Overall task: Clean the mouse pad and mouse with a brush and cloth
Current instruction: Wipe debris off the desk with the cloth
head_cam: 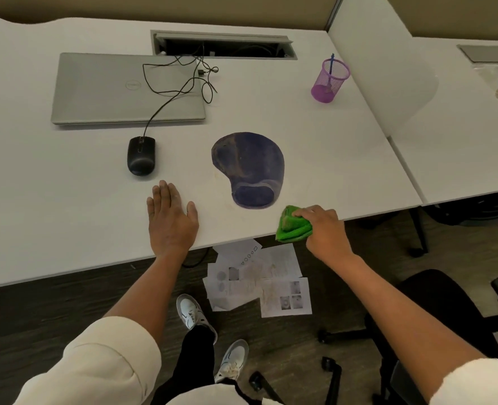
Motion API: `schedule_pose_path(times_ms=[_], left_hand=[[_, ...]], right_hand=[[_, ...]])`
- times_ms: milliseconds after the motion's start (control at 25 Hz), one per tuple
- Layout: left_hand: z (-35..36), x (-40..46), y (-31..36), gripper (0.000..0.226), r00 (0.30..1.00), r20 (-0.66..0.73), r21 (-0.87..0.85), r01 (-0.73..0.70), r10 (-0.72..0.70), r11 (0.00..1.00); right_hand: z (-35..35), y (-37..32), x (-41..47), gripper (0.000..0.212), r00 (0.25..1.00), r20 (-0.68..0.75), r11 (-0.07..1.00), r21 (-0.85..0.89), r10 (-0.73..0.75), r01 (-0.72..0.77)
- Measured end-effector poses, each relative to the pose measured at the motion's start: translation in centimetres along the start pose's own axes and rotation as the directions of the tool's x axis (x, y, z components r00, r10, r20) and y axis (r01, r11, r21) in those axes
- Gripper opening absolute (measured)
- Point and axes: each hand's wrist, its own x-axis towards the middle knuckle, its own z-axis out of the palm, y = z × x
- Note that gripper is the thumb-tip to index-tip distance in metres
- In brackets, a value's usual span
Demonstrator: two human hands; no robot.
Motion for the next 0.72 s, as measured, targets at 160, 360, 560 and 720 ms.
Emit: schedule_pose_path(times_ms=[160,360,560,720], left_hand=[[-0.1,-0.1,0.0,0.069,1.000,0.003,-0.006,-0.003,0.003,1.000],[-0.2,0.1,-0.3,0.069,1.000,0.008,-0.016,-0.013,0.013,1.000],[0.1,0.1,-0.2,0.070,1.000,-0.010,-0.013,-0.006,0.006,1.000],[0.1,0.1,-0.4,0.070,1.000,0.003,-0.030,-0.009,0.009,1.000]], right_hand=[[-0.3,-5.7,0.2,0.062,0.985,-0.030,0.965,0.197,-0.170,0.173],[0.6,-15.4,5.8,0.067,0.951,-0.045,0.946,0.093,-0.307,0.310],[3.3,-14.1,3.2,0.059,0.924,-0.010,0.923,-0.037,-0.383,0.382],[2.6,-9.6,-0.1,0.050,0.920,0.034,0.919,-0.031,-0.391,0.393]])
